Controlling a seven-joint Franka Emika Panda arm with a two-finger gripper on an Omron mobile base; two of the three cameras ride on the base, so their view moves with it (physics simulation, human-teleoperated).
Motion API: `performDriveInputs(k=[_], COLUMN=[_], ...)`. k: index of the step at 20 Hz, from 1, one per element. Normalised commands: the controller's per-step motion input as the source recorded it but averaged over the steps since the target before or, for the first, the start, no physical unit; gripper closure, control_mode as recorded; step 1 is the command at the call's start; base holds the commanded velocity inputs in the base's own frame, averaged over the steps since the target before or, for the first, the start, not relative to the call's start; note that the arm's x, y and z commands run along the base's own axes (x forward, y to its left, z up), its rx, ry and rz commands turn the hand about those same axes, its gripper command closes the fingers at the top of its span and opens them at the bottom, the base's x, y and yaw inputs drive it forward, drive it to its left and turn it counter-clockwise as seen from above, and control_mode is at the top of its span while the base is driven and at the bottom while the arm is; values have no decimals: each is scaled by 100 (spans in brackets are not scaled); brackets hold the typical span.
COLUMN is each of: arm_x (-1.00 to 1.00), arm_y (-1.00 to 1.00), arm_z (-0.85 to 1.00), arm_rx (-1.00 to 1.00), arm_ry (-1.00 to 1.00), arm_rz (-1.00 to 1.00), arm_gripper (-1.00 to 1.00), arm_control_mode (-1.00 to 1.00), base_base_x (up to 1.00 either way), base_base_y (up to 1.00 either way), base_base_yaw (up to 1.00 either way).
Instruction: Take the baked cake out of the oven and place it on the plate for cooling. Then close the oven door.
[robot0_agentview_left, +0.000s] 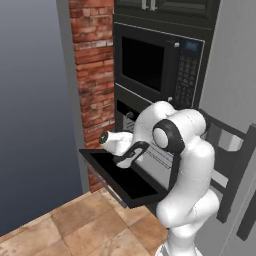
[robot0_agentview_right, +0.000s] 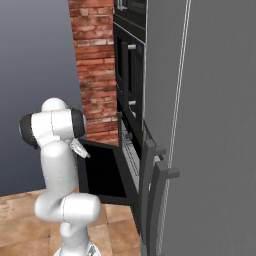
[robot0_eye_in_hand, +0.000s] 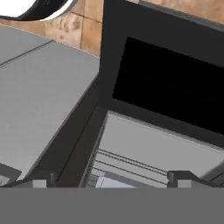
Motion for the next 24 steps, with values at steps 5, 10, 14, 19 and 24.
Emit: performDriveInputs(k=[5, 10, 14, 19, 24], arm_x=[-82, -29, 1, 0, 2], arm_y=[100, 100, 89, 58, 23], arm_z=[66, -9, -63, -66, -78], arm_rx=[-47, -72, -74, -63, -41], arm_ry=[32, 58, 65, 52, 28], arm_rz=[28, 23, 9, 2, 0], arm_gripper=[-100, -100, -100, -100, -100], arm_control_mode=[-100, -100, -100, -100, -100], base_base_x=[0, 0, 0, 0, 0], base_base_y=[0, 0, 0, 0, 0], base_base_yaw=[0, 0, 0, 0, 0])
